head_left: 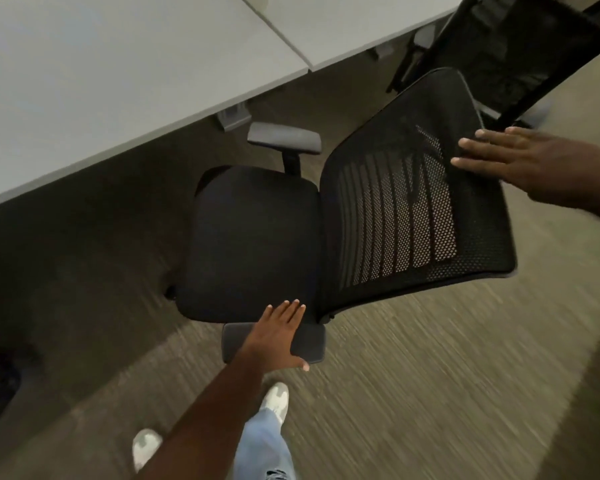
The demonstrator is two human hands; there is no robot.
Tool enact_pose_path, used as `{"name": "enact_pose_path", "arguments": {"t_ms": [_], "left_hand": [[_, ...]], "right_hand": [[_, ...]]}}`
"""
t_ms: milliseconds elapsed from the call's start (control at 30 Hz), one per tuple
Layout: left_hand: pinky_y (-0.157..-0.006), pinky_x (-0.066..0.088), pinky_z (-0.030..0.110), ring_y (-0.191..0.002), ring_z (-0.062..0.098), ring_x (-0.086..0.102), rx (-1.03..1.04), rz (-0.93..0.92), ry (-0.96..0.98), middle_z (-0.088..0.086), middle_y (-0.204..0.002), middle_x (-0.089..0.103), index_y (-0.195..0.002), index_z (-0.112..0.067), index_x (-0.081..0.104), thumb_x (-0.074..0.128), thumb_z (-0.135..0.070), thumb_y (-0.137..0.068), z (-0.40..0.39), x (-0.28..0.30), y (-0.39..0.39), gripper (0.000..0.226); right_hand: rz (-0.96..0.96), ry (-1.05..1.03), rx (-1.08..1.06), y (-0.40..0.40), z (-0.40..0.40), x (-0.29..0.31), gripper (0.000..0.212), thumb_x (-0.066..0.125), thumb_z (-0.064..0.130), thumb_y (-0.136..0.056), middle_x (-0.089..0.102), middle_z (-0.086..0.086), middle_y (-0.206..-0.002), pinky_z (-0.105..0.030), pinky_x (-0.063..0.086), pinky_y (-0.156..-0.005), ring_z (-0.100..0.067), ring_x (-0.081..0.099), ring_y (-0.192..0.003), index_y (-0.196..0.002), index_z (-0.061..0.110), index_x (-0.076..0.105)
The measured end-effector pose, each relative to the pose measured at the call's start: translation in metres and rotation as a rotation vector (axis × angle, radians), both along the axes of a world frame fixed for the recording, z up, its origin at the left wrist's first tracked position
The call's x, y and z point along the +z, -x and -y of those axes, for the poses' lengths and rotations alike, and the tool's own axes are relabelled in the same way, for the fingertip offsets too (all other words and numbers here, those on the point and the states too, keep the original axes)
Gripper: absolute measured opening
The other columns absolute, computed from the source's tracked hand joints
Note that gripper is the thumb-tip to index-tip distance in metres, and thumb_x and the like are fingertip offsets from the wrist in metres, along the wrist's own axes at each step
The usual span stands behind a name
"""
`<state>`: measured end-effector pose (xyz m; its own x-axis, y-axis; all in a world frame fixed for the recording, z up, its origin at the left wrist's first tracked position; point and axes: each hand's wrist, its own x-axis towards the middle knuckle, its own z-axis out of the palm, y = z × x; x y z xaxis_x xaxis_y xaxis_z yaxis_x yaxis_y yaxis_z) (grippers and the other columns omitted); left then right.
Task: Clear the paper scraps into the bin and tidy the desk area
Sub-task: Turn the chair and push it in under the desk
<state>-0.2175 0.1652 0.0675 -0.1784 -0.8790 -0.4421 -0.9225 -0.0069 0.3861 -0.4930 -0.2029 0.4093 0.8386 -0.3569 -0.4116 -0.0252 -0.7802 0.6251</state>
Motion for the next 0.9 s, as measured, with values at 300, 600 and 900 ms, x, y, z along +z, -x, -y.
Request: {"name": "enact_pose_path", "arguments": {"t_ms": [300, 600, 900], "left_hand": [[-0.111, 0.031, 0.049, -0.131, 0.030, 0.045, -0.043, 0.054, -0.083, 0.007, -0.150, 0.041, -0.153, -0.021, 0.018, 0.075, -0.057, -0.066, 0.003, -0.013, -0.003, 0.109], [-0.099, 0.043, 0.048, -0.116, 0.033, 0.054, -0.059, 0.069, -0.096, 0.011, -0.134, 0.053, -0.137, -0.018, 0.034, 0.081, -0.054, -0.061, 0.011, -0.008, -0.005, 0.096], [-0.102, 0.040, 0.051, -0.121, 0.032, 0.052, -0.036, 0.050, -0.100, 0.009, -0.137, 0.050, -0.140, -0.021, 0.031, 0.079, -0.058, -0.061, -0.007, -0.014, -0.039, 0.100]], "right_hand": [[0.148, -0.117, -0.001, -0.006, 0.021, -0.043, 0.110, 0.073, 0.010, -0.073, -0.002, -0.003, -0.169, -0.052, 0.022, -0.121, -0.028, 0.003, -0.155, -0.158, 0.037, 0.010], [0.304, -0.218, -0.019, -0.023, 0.020, -0.047, 0.109, 0.073, -0.002, -0.073, 0.004, -0.002, -0.169, -0.056, 0.016, -0.120, -0.026, 0.000, -0.155, -0.156, 0.042, 0.018], [0.324, -0.291, -0.021, -0.065, 0.006, -0.044, 0.108, 0.076, -0.002, -0.071, 0.011, -0.008, -0.167, -0.062, 0.021, -0.119, -0.031, 0.004, -0.155, -0.154, 0.040, 0.023]]}}
